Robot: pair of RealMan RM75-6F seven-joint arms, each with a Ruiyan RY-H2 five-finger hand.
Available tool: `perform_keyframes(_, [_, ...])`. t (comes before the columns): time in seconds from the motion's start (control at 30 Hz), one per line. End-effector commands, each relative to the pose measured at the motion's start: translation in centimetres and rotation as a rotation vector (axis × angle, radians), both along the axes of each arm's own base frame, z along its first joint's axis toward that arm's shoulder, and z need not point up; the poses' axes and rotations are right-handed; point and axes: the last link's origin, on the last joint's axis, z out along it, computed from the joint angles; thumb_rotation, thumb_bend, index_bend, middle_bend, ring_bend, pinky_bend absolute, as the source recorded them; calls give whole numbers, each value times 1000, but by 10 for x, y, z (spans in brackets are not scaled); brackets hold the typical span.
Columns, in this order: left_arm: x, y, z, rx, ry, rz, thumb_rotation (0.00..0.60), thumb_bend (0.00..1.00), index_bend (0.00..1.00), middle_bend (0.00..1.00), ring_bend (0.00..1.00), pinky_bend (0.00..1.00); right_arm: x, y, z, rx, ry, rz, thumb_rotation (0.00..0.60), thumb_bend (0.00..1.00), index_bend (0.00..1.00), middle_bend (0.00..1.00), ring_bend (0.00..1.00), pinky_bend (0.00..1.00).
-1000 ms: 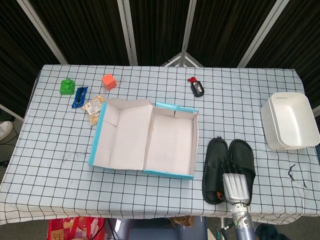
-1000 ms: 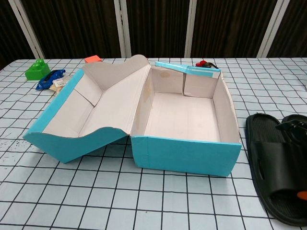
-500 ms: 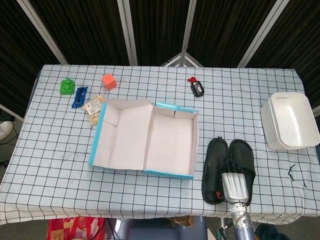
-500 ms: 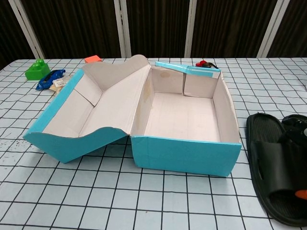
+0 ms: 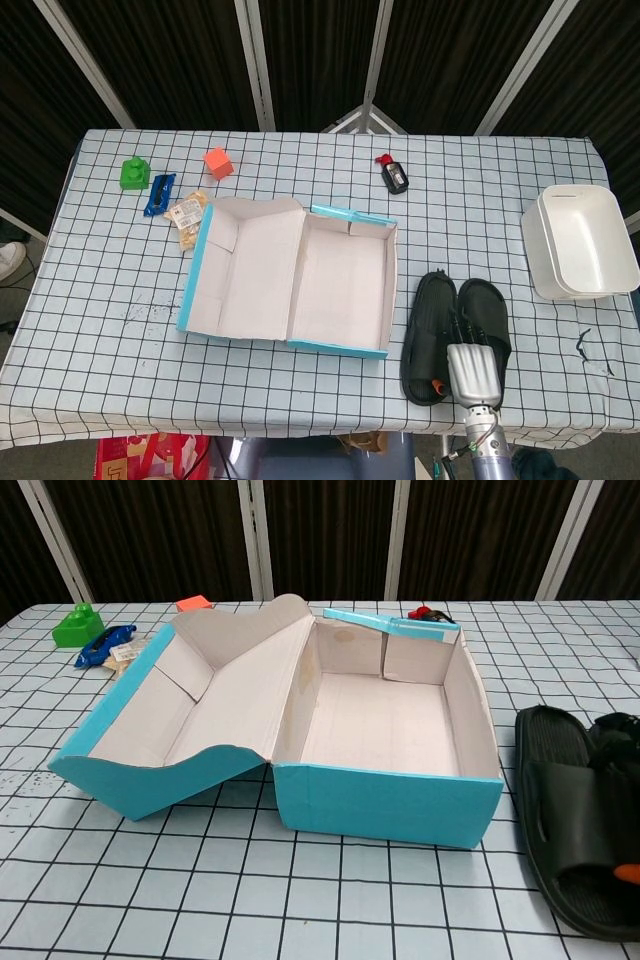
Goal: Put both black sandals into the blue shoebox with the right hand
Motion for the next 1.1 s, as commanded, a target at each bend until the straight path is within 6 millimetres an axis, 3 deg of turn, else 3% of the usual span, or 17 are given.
perform_keyframes(0.03, [0, 0, 0, 0, 0, 0, 600, 369, 3, 0, 0, 30, 2, 1, 4, -12, -2, 8, 600, 239, 461, 35, 75, 137])
perform_keyframes(0.57, [0, -2, 3, 8, -11, 0, 600, 370, 3, 0, 0, 30, 27, -1, 37, -88, -2, 75, 600, 265, 478, 68, 75, 137])
perform_keyframes(0.87, [-1, -2, 6, 14, -23, 0, 600, 369, 3, 0, 0, 30, 68, -13, 73, -148, -27, 149, 600, 267, 478, 87, 87, 137])
perform_keyframes(1.1, [-1, -3, 7, 15, -27, -3, 600, 370, 3, 0, 0, 30, 104, -24, 87, -134, -176, 228, 600, 304, 490, 193, 190, 137])
